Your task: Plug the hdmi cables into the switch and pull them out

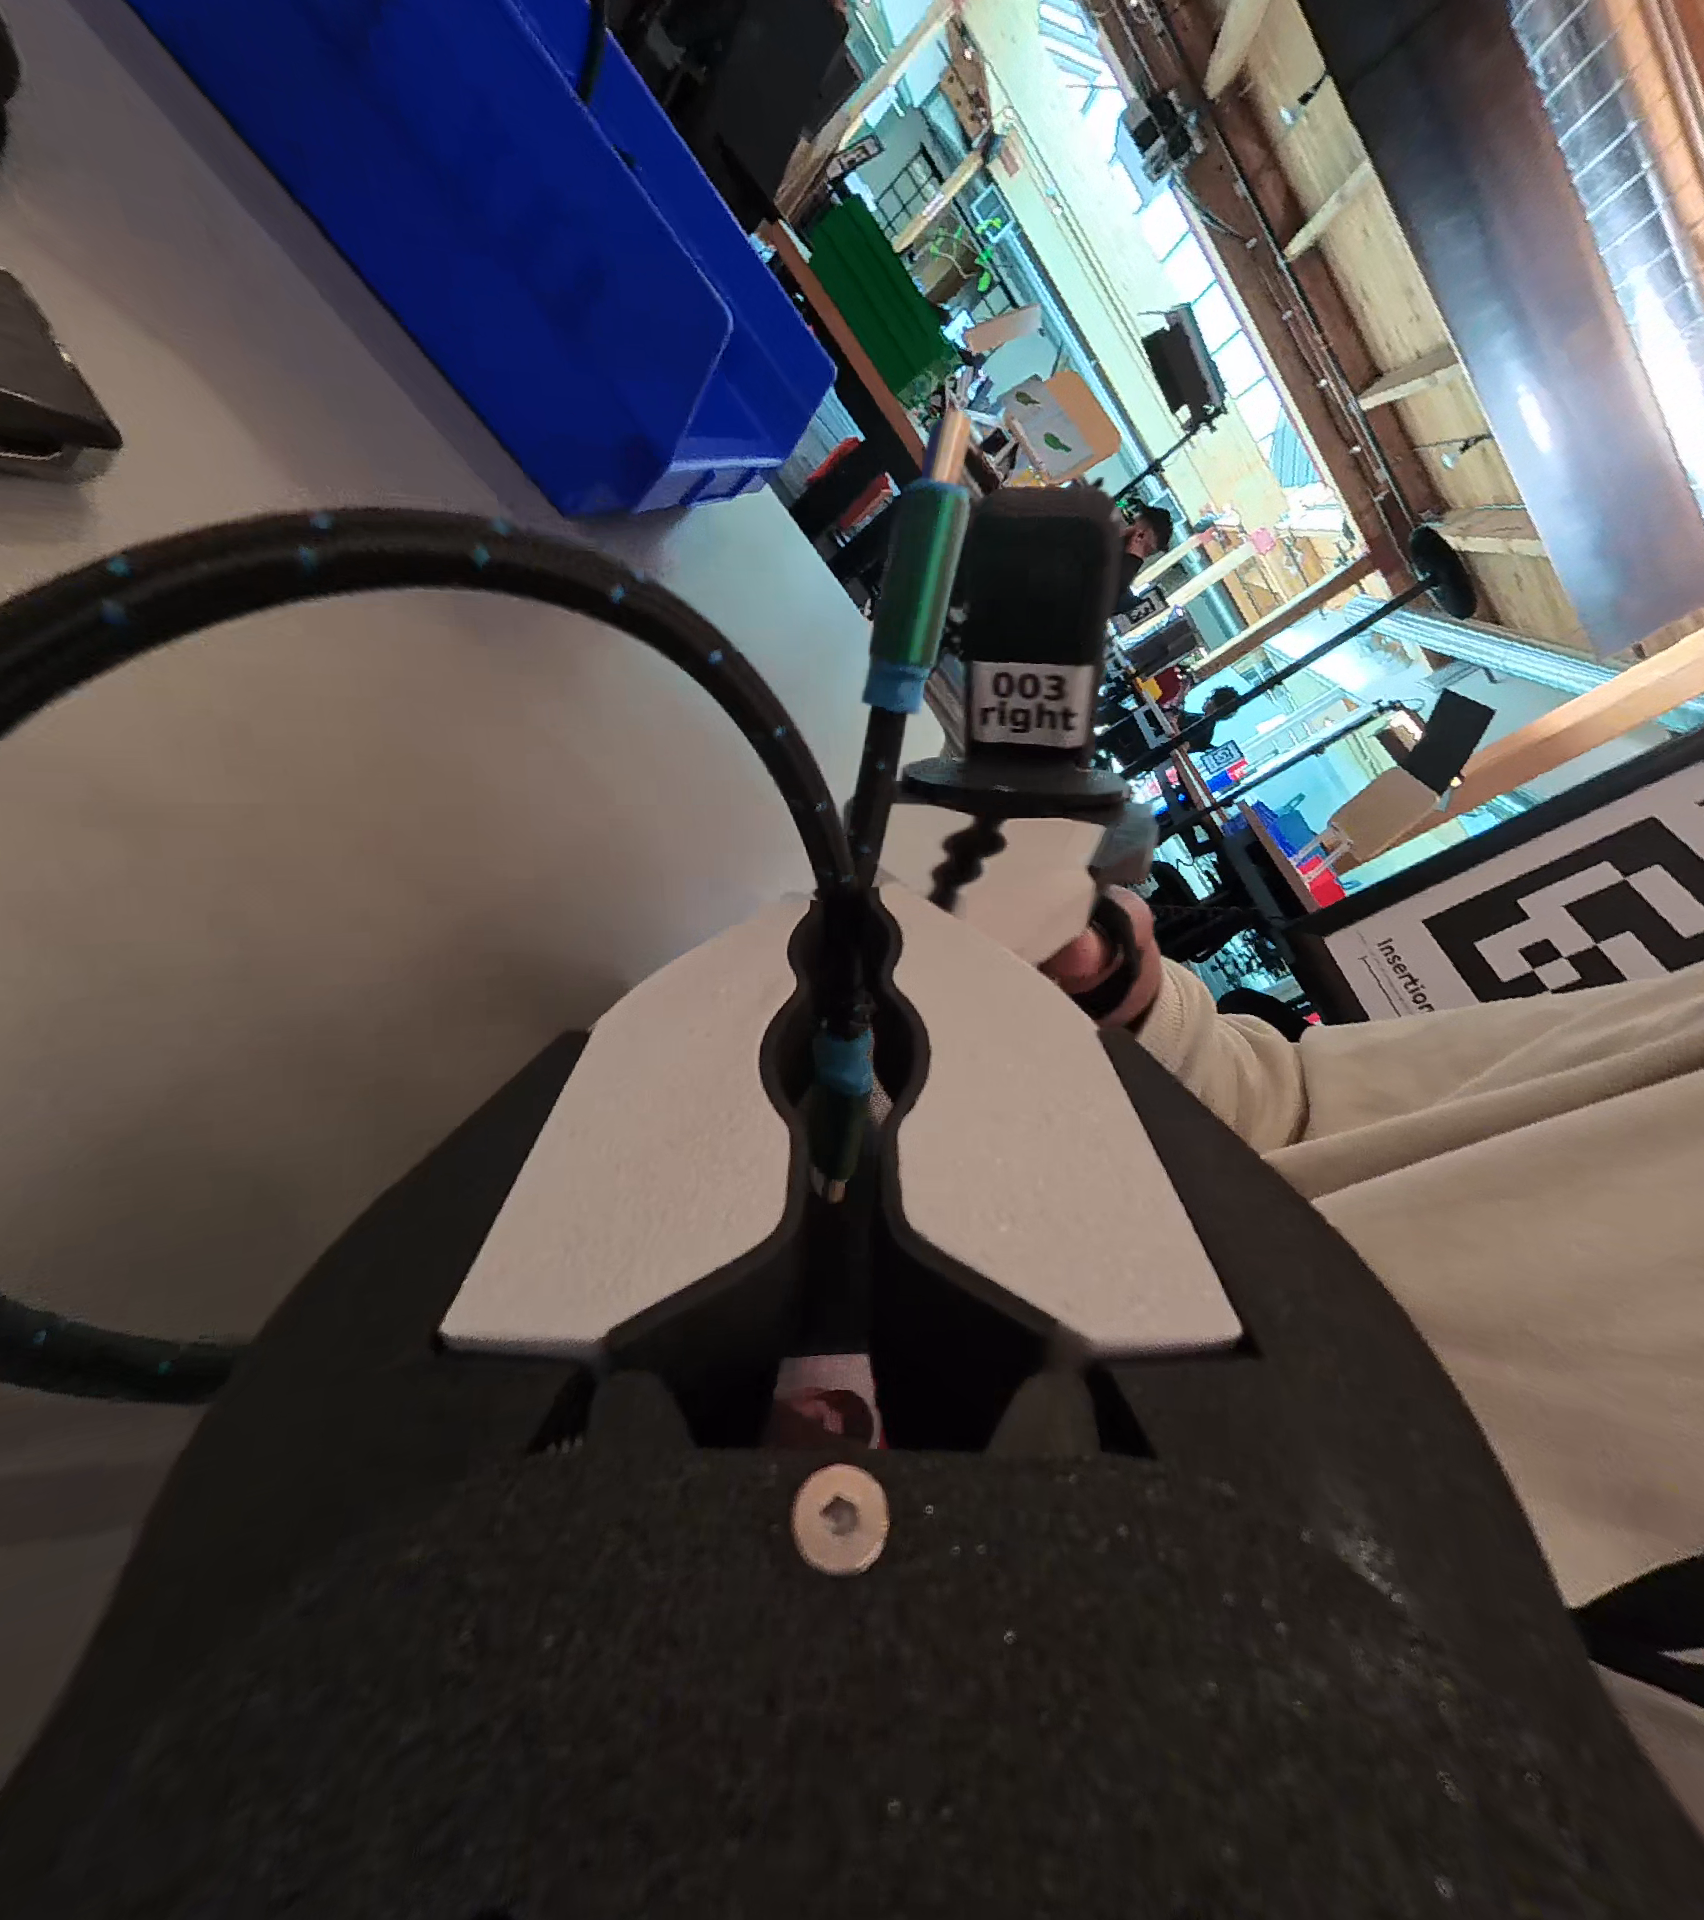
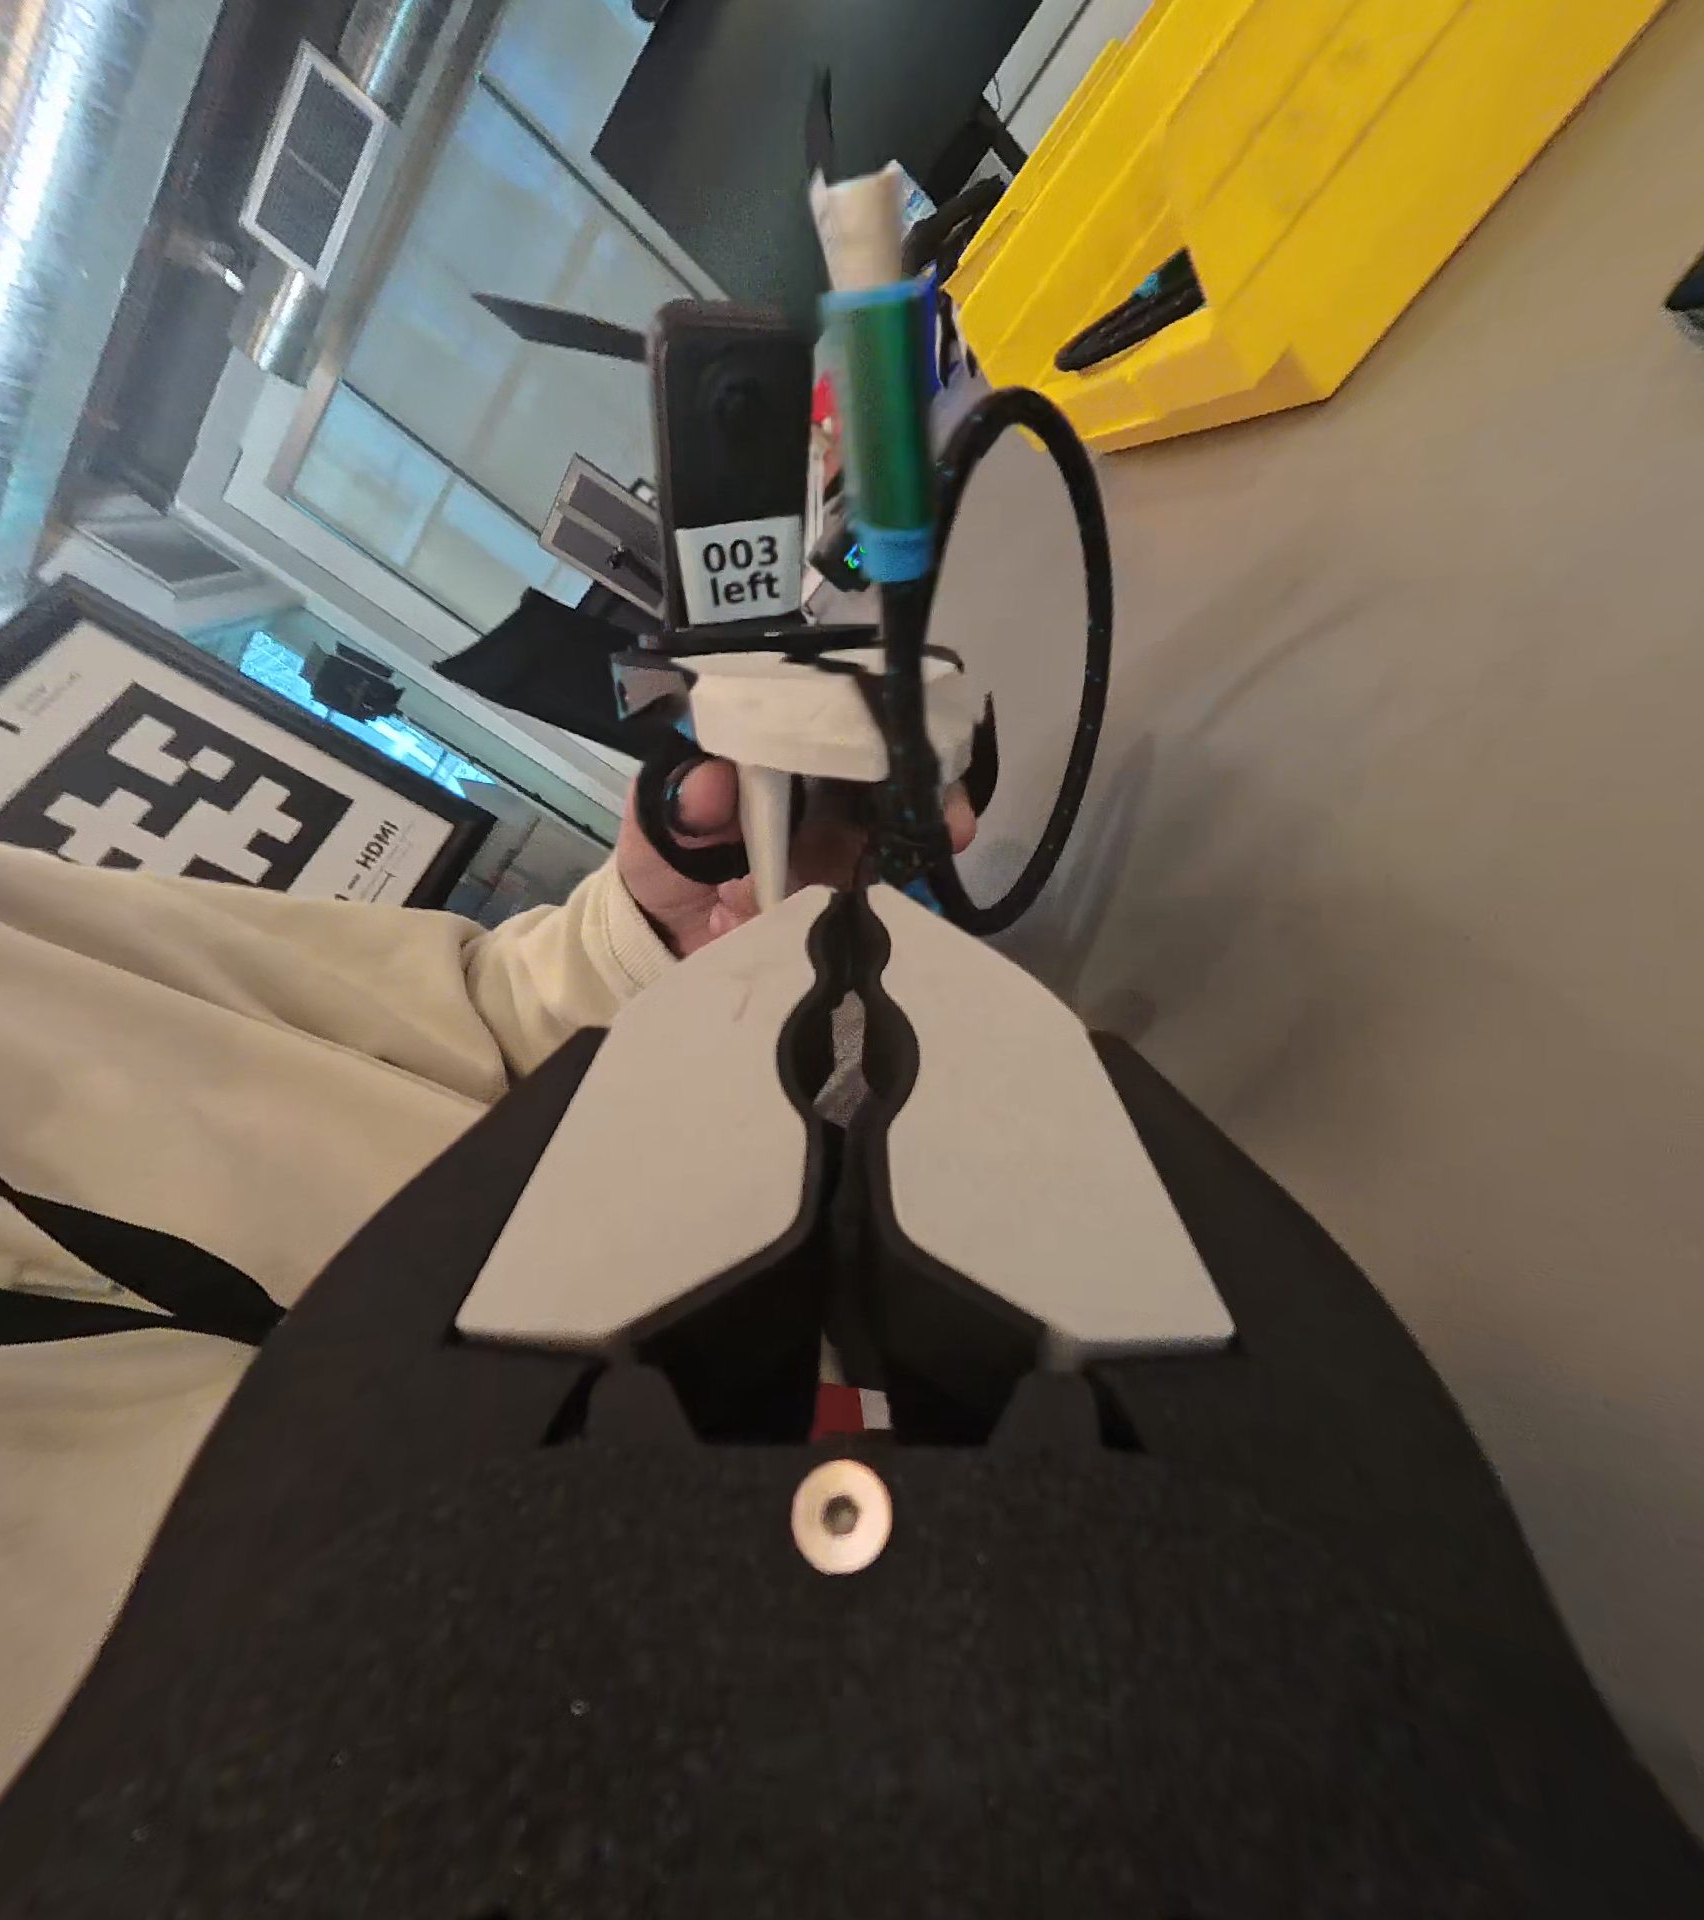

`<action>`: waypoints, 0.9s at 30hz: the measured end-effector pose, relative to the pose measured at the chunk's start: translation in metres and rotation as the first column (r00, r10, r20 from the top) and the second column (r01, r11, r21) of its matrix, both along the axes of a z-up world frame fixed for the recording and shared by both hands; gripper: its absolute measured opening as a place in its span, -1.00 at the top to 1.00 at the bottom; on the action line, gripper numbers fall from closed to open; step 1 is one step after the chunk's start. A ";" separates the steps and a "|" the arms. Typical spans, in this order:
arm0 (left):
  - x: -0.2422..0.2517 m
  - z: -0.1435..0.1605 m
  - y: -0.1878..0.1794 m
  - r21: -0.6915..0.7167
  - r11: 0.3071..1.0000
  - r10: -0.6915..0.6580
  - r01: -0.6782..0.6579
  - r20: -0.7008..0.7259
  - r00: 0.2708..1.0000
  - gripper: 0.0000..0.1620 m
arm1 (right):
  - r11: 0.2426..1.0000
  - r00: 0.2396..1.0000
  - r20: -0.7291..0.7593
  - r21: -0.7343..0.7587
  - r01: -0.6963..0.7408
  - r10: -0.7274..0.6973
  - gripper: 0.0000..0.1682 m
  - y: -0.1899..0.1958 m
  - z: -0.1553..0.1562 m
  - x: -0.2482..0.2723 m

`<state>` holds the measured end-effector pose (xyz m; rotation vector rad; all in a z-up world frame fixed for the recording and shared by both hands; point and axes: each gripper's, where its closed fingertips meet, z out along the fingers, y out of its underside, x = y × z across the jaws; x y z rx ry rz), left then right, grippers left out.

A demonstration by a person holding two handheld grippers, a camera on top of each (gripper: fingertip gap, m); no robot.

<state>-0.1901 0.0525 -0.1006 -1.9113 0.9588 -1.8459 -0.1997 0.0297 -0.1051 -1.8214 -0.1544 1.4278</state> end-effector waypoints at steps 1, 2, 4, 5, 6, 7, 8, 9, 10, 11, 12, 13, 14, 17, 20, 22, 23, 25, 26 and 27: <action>0.000 -0.002 0.001 0.023 1.000 0.006 -0.006 -0.017 1.000 0.93 | 1.000 1.000 0.025 0.012 -0.003 0.002 1.00 -0.001 0.000 -0.002; 0.000 -0.004 0.002 0.053 0.999 0.014 -0.012 -0.034 0.999 0.93 | 1.000 0.998 0.058 0.029 -0.006 0.004 1.00 -0.002 -0.001 -0.004; 0.001 -0.007 0.001 0.084 0.996 0.025 -0.020 -0.055 0.998 0.92 | 0.996 0.991 0.131 0.086 -0.013 0.001 1.00 -0.004 -0.001 -0.007; 0.002 -0.009 0.000 0.084 0.996 0.021 -0.016 -0.063 0.998 0.92 | 0.995 0.986 0.167 0.097 -0.027 0.010 1.00 -0.005 -0.001 -0.009; 0.002 -0.010 0.000 0.083 0.996 0.023 -0.017 -0.072 0.997 0.91 | 0.993 0.980 0.199 0.110 -0.034 0.012 1.00 -0.005 -0.002 -0.010; 0.002 -0.011 0.000 0.084 0.996 0.026 -0.020 -0.073 0.997 0.92 | 0.993 0.977 0.211 0.118 -0.031 0.006 1.00 -0.005 -0.003 -0.010; 0.002 -0.010 0.000 0.084 0.996 0.025 -0.019 -0.067 0.997 0.92 | 0.993 0.978 0.209 0.116 -0.020 -0.004 1.00 -0.003 -0.003 -0.008; 0.002 -0.008 0.000 0.087 0.996 0.025 -0.020 -0.058 0.998 0.92 | 0.993 0.977 0.213 0.120 -0.008 -0.018 1.00 -0.002 -0.003 -0.006; 0.003 -0.007 0.000 0.091 0.996 0.027 -0.022 -0.050 0.998 0.93 | 0.989 0.969 0.243 0.148 0.002 -0.038 1.00 -0.001 -0.003 -0.004; 0.003 -0.006 0.000 0.091 0.996 0.026 -0.021 -0.047 0.999 0.93 | 0.981 0.952 0.299 0.193 0.003 -0.062 0.99 0.000 -0.002 -0.002; 0.002 -0.006 0.000 0.087 0.996 0.028 -0.024 -0.047 0.998 0.93 | 0.968 0.924 0.372 0.251 -0.004 -0.093 0.99 0.000 -0.002 0.000; 0.002 -0.007 0.002 0.082 0.996 0.036 -0.032 -0.049 0.998 0.93 | 0.948 0.887 0.444 0.317 -0.020 -0.130 1.00 0.000 0.000 0.002; 0.001 -0.007 0.004 0.072 0.997 0.039 -0.036 -0.047 0.998 0.93 | 0.925 0.846 0.507 0.379 -0.044 -0.167 0.97 -0.001 0.001 0.003; -0.002 -0.005 0.009 0.040 0.998 0.050 -0.048 -0.036 0.998 0.93 | 0.863 0.681 0.666 0.495 -0.098 -0.304 0.85 0.003 -0.004 0.016; -0.002 -0.005 0.006 0.035 0.999 0.035 -0.034 -0.036 0.999 0.93 | 0.800 0.534 0.751 0.563 -0.210 -0.388 0.83 0.004 -0.009 0.017; 0.000 -0.007 0.002 0.037 0.999 0.015 -0.013 -0.044 0.999 0.93 | 0.705 0.383 0.779 0.619 -0.347 -0.496 0.82 0.005 -0.009 0.014; 0.001 -0.007 0.000 0.035 0.999 0.007 -0.005 -0.045 0.999 0.93 | 0.650 0.315 0.778 0.628 -0.428 -0.544 0.81 0.004 -0.009 0.011; 0.002 -0.009 -0.004 0.034 0.999 -0.013 0.015 -0.054 0.998 0.93 | 0.565 0.237 0.756 0.625 -0.539 -0.610 0.83 0.004 -0.010 0.005; 0.003 -0.010 -0.005 0.037 0.999 -0.020 0.022 -0.059 0.998 0.93 | 0.546 0.234 0.751 0.624 -0.560 -0.618 0.83 0.004 -0.010 0.002; 0.003 -0.010 -0.007 0.038 0.999 -0.025 0.028 -0.061 0.998 0.93 | 0.545 0.242 0.755 0.621 -0.563 -0.610 0.83 0.003 -0.010 0.000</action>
